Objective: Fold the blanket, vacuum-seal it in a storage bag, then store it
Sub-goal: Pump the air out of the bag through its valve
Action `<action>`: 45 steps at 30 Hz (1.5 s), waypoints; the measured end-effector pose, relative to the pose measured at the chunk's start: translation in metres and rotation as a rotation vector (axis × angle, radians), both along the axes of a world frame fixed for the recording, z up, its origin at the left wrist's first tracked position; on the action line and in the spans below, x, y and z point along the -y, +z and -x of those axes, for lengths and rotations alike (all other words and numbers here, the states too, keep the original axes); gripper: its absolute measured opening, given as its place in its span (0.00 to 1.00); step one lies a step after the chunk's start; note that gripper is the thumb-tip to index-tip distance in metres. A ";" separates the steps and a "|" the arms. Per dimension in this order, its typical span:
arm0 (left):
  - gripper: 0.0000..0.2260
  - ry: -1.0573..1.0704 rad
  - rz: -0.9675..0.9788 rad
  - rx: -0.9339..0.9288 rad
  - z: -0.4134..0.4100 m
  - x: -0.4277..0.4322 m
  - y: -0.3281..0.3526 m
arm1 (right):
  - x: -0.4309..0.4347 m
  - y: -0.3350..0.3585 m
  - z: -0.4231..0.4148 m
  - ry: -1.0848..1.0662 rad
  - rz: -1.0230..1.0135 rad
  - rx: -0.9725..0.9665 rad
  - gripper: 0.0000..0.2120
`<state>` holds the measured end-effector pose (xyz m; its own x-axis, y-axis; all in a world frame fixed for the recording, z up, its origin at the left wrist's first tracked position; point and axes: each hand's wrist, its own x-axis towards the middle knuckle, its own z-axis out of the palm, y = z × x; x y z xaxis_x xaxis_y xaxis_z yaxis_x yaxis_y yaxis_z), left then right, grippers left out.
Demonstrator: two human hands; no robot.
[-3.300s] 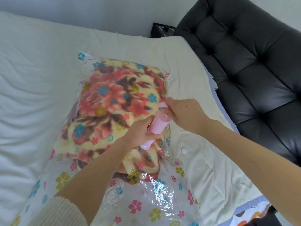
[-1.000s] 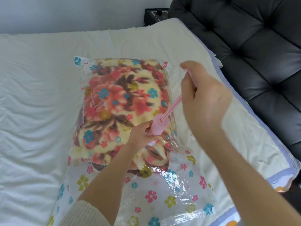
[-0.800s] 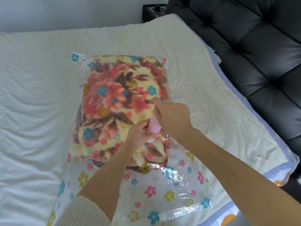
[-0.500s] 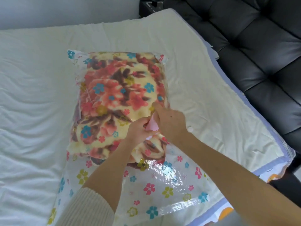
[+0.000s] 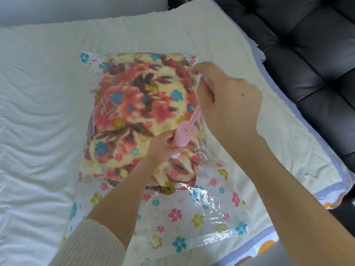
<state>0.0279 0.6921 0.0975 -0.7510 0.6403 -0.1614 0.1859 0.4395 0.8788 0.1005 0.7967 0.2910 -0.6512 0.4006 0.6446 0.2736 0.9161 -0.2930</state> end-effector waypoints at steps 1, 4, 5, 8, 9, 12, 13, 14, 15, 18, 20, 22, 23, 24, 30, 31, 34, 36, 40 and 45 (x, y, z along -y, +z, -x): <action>0.17 -0.006 0.003 0.006 0.001 -0.001 0.000 | -0.001 -0.001 -0.001 -0.020 0.026 -0.039 0.12; 0.18 0.004 0.008 0.029 -0.003 -0.001 0.001 | 0.015 -0.060 -0.009 0.015 0.047 0.229 0.14; 0.17 0.005 0.008 0.025 -0.006 -0.002 0.000 | 0.018 -0.075 -0.010 0.035 0.025 0.309 0.16; 0.14 0.025 -0.016 0.012 -0.004 0.000 -0.001 | 0.004 -0.050 -0.003 0.069 -0.066 0.229 0.07; 0.14 0.022 -0.013 0.006 -0.002 -0.001 -0.001 | 0.001 -0.026 -0.003 0.057 -0.046 0.143 0.09; 0.16 0.021 0.005 -0.005 0.002 -0.002 -0.002 | -0.003 -0.003 -0.003 -0.011 0.024 -0.085 0.12; 0.17 0.019 0.018 -0.003 0.002 -0.003 -0.003 | 0.000 -0.016 -0.005 -0.020 0.061 -0.055 0.12; 0.16 0.016 0.023 0.004 0.001 -0.004 -0.003 | 0.006 -0.038 -0.006 0.003 0.099 0.057 0.12; 0.14 0.017 0.033 0.014 0.000 -0.004 -0.002 | 0.013 -0.058 -0.006 0.032 0.110 0.205 0.11; 0.15 0.040 -0.009 0.043 0.001 -0.004 -0.002 | 0.006 -0.062 0.005 0.045 -0.026 0.304 0.09; 0.17 0.038 -0.028 0.039 0.004 -0.003 -0.004 | -0.004 -0.023 0.006 0.057 -0.036 0.133 0.08; 0.18 0.034 -0.015 0.029 0.004 -0.003 -0.005 | -0.007 0.006 0.003 -0.021 0.006 -0.042 0.12; 0.19 0.031 -0.011 0.028 0.004 -0.004 -0.003 | -0.007 0.003 0.001 -0.036 0.074 -0.039 0.14; 0.19 0.027 -0.010 0.029 0.003 -0.005 -0.002 | -0.004 -0.012 -0.002 -0.060 0.099 -0.001 0.14; 0.15 0.044 -0.046 0.053 0.002 -0.004 -0.001 | 0.002 -0.030 0.009 0.040 0.078 0.287 0.13; 0.15 0.040 -0.043 0.047 0.004 -0.003 -0.002 | 0.000 -0.004 0.007 0.048 0.065 0.204 0.12; 0.15 0.023 -0.027 0.057 0.006 -0.004 -0.001 | -0.003 0.014 0.002 -0.031 0.083 -0.027 0.12; 0.19 0.009 -0.013 0.060 0.002 -0.005 0.001 | 0.006 -0.029 -0.002 -0.016 0.127 0.217 0.14; 0.23 0.031 -0.028 0.083 -0.002 -0.006 -0.002 | 0.001 -0.051 0.001 0.089 0.071 0.407 0.12; 0.15 0.033 -0.010 0.066 0.003 -0.003 0.000 | -0.010 -0.011 0.001 0.000 0.120 -0.003 0.13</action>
